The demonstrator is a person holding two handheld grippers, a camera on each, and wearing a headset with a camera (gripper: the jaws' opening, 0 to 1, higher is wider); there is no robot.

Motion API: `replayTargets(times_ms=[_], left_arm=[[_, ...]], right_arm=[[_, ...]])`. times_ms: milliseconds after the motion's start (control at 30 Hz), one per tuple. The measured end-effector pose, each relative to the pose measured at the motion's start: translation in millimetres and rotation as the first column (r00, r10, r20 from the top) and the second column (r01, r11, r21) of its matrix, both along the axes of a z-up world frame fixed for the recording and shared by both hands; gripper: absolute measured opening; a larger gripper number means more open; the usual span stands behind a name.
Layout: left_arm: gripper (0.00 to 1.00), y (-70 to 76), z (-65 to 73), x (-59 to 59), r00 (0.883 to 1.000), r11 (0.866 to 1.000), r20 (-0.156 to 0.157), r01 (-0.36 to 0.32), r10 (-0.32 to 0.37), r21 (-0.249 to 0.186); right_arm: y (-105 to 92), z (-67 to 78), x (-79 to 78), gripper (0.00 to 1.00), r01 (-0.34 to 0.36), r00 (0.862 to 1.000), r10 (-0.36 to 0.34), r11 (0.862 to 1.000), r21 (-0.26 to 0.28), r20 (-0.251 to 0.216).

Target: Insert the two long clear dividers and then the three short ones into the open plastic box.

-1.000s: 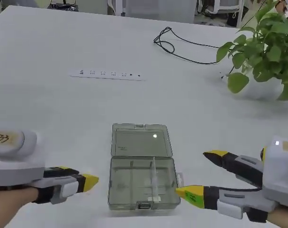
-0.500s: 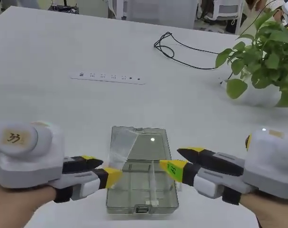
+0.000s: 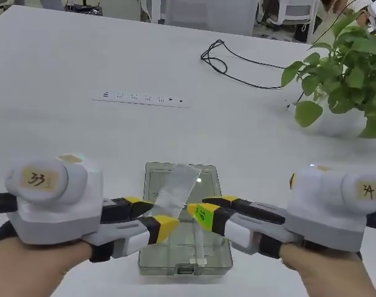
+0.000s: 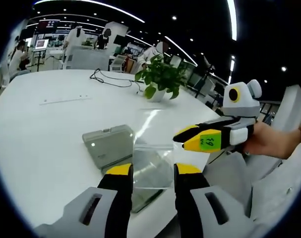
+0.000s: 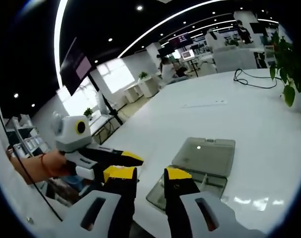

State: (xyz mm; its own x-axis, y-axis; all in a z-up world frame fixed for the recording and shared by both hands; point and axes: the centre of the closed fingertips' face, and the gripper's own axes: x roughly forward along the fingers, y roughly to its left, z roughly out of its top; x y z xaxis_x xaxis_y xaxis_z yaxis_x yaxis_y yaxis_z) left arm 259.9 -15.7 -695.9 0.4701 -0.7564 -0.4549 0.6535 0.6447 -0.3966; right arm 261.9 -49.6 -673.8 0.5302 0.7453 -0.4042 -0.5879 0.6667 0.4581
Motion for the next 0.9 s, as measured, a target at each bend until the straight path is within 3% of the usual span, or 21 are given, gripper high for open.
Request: replayTargets(times_ms=[367, 767, 833, 900], left_arm=[[0.31, -6.7, 5.2, 0.3, 0.999, 1.000, 0.024, 0.023, -0.023, 0.003], [0.30, -7.8, 7.4, 3.2, 0.999, 1.000, 0.040, 0.008, -0.008, -0.011], [0.30, -9.7, 6.7, 2.7, 0.999, 1.000, 0.036, 0.009, -0.008, -0.017], [0.26, -8.3, 3.7, 2.7, 0.999, 1.000, 0.041, 0.008, -0.008, 0.000]], right_arm=[[11.2, -0.9, 3.8, 0.15, 0.027, 0.998, -0.025, 0.998, 0.048, -0.051], [14.1, 0.4, 8.4, 0.07, 0.092, 0.992, -0.085, 0.993, 0.071, -0.090], [14.5, 0.9, 9.4, 0.07, 0.086, 0.994, -0.083, 0.995, 0.049, -0.068], [14.3, 0.7, 9.2, 0.06, 0.086, 0.994, -0.081, 0.995, 0.052, -0.079]])
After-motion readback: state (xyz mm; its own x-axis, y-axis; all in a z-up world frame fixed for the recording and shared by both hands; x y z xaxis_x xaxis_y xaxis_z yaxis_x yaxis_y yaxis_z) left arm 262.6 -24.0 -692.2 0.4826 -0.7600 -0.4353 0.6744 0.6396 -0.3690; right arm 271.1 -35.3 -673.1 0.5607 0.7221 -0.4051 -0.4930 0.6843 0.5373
